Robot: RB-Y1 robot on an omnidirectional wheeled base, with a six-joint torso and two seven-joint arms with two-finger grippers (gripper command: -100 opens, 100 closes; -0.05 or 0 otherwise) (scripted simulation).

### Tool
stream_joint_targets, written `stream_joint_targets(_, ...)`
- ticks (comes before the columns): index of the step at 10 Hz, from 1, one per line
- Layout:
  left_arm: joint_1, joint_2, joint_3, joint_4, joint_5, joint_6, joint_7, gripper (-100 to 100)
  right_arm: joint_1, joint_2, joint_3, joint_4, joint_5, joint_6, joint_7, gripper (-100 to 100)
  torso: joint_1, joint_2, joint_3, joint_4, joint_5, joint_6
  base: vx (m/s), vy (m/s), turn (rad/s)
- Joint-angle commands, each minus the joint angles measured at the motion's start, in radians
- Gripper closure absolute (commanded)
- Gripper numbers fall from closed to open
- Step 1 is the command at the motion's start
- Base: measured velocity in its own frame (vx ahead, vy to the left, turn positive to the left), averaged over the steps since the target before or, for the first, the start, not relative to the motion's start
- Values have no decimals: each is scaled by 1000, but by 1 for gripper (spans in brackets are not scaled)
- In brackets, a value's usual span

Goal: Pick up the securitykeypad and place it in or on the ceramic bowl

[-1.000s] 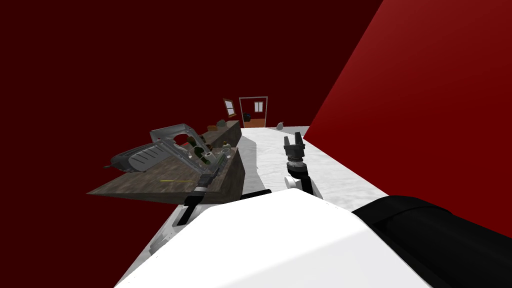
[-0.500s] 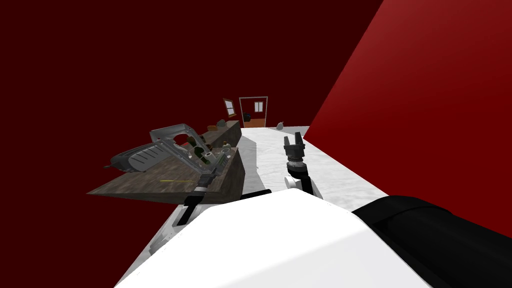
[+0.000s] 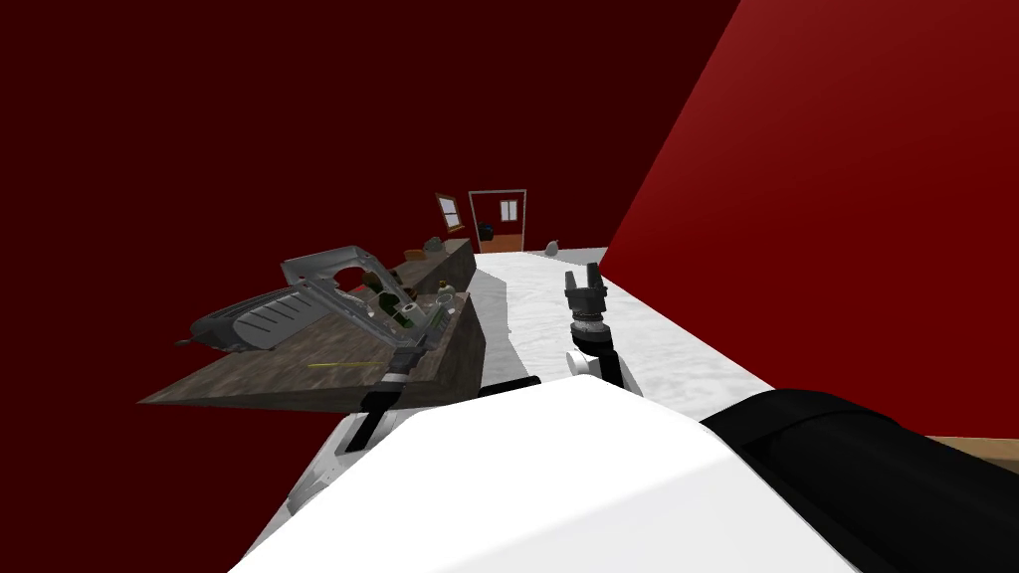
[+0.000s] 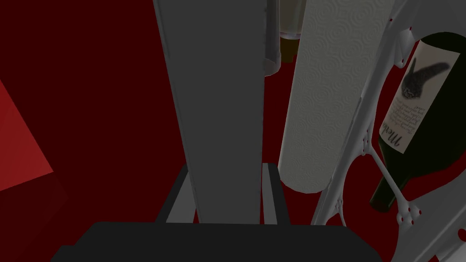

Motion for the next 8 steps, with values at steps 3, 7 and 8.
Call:
stream_joint_targets(3, 3, 42, 5, 46, 85, 12, -83, 100, 0, 0, 0, 0, 0, 0, 0, 0, 3, 2, 0, -2, 2, -3, -133, 56, -198)
stream_joint_targets(7, 2, 93, 18, 88, 190, 33, -167, 100, 0, 0, 0, 0, 0, 0, 0, 0, 14, 0, -1, -3, 3, -6, -106, 98, -223)
stream_joint_targets(8, 2, 113, 23, 105, 228, 42, -199, 100, 0, 0, 0, 0, 0, 0, 0, 0, 13, -1, -2, -3, 2, -8, -74, 82, -176)
